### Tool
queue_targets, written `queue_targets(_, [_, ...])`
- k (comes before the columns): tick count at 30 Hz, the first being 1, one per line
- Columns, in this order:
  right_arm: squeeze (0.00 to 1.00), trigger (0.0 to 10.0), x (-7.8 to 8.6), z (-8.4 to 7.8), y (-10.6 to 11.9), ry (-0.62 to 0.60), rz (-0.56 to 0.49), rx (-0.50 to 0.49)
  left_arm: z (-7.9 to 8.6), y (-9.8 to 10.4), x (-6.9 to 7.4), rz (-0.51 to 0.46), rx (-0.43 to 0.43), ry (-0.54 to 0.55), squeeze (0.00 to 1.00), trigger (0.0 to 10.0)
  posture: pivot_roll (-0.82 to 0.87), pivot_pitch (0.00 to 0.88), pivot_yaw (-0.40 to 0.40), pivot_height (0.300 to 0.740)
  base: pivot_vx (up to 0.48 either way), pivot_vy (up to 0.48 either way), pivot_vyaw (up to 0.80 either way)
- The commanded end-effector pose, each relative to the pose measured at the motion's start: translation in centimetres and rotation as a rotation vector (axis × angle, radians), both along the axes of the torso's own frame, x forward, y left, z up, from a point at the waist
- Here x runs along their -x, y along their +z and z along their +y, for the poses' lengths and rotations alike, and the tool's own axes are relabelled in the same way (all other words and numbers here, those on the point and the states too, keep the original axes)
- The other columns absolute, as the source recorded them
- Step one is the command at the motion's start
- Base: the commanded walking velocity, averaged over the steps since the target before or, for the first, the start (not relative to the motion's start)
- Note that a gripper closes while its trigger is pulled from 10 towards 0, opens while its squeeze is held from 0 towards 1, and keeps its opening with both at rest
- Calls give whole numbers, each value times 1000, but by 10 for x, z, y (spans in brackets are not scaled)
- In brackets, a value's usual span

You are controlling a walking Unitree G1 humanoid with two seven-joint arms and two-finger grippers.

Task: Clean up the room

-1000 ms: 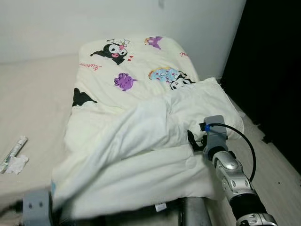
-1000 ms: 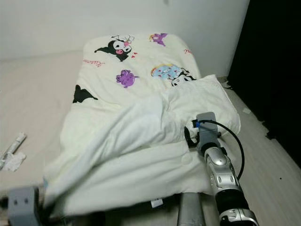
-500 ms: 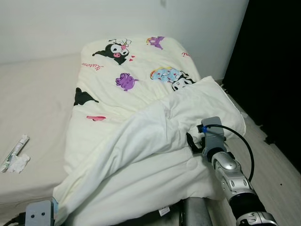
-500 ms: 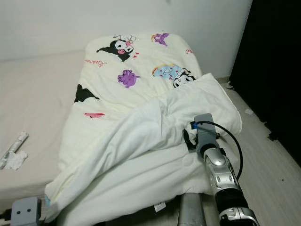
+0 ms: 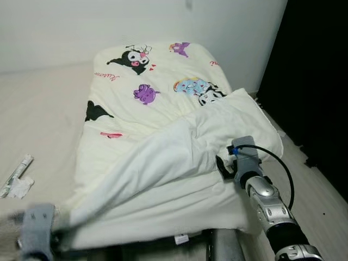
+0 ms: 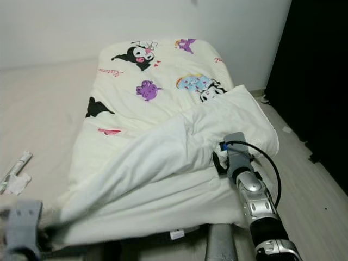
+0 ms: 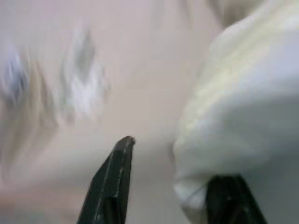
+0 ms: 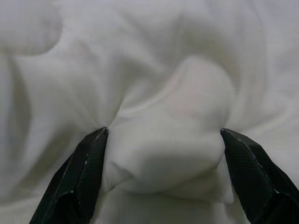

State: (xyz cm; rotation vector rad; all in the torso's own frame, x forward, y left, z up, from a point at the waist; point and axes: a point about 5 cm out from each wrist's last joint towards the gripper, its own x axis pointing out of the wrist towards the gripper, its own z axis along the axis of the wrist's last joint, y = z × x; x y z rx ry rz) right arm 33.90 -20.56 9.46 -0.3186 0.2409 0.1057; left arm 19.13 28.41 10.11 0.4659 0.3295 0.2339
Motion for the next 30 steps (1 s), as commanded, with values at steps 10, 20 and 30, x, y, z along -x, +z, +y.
queue_targets(10, [0,10000,12,-14,-28,-41,200,54,-8,-32,49,818,-85,-495,1000,10000,-17,114,78,465,0,0,0])
queue_targets(20, [0,10000,12,-13,-28,-23,214,33,-39,7,63,1003,62,-944,1000,10000,-29,100,67,465,0,0,0])
queue_targets(30, [0,10000,5,-2,36,130,-94,-412,-97,108,-32,-59,669,-1173,1000,10000,-49,117,79,465,0,0,0])
